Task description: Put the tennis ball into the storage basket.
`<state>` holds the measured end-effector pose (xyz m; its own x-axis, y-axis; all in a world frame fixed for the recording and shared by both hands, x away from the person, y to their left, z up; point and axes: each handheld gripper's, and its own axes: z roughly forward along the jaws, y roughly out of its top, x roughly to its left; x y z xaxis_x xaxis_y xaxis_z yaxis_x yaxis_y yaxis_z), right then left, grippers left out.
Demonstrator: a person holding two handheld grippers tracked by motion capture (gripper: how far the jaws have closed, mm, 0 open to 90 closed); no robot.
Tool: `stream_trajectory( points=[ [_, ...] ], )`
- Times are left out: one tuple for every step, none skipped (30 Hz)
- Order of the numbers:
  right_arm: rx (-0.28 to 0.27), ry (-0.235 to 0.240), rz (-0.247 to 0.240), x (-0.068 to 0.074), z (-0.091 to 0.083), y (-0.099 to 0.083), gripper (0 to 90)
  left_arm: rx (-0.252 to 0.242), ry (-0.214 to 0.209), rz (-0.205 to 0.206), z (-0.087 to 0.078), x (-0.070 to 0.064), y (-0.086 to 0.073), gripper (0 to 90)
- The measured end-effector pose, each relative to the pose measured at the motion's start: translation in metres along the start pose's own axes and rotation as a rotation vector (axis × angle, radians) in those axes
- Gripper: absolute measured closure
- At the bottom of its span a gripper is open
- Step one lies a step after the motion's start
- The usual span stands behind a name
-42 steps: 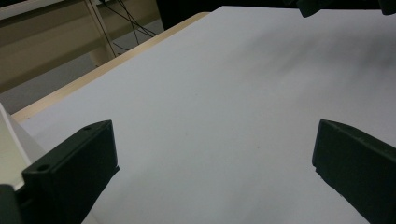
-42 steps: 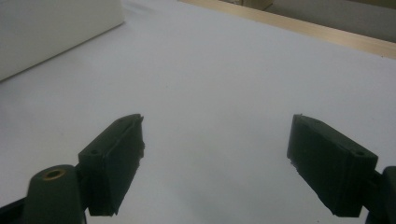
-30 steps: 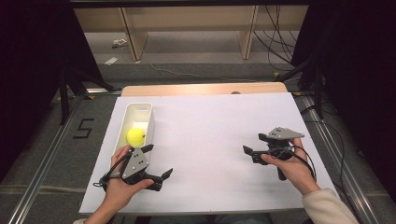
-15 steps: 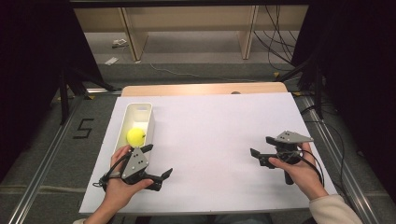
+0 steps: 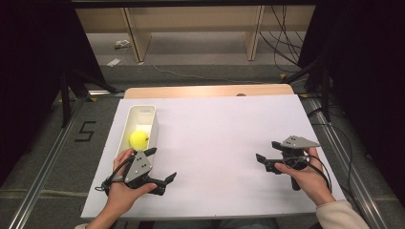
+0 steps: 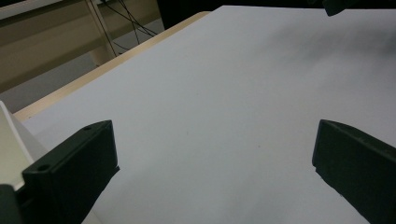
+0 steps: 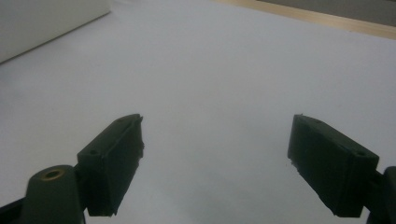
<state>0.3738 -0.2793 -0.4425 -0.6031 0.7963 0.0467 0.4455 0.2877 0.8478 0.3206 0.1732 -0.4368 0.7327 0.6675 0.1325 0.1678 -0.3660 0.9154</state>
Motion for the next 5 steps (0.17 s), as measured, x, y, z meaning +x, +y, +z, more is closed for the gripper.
stream_trajectory(
  points=[
    [-0.002, 0.000, -0.001, 0.0001, -0.0001, 0.0001, 18.8, -0.001, 0.000, 0.001, -0.0001, 0.0000, 0.0001, 0.0],
    [-0.002, 0.001, -0.002, 0.0003, -0.0002, 0.0001, 18.8, -0.001, 0.003, 0.007, -0.0002, 0.0005, 0.0003, 0.0],
    [-0.003, 0.002, -0.002, 0.0003, 0.0000, 0.0001, 18.8, -0.001, 0.002, 0.006, -0.0003, 0.0006, 0.0004, 0.0],
    [-0.002, 0.003, -0.002, 0.0004, 0.0001, 0.0000, 18.8, -0.002, 0.002, 0.005, -0.0004, 0.0007, 0.0005, 0.0],
    [-0.004, 0.004, -0.004, 0.0005, 0.0006, -0.0001, 18.7, -0.003, 0.001, 0.003, -0.0004, 0.0008, 0.0007, 0.0]
  ],
)
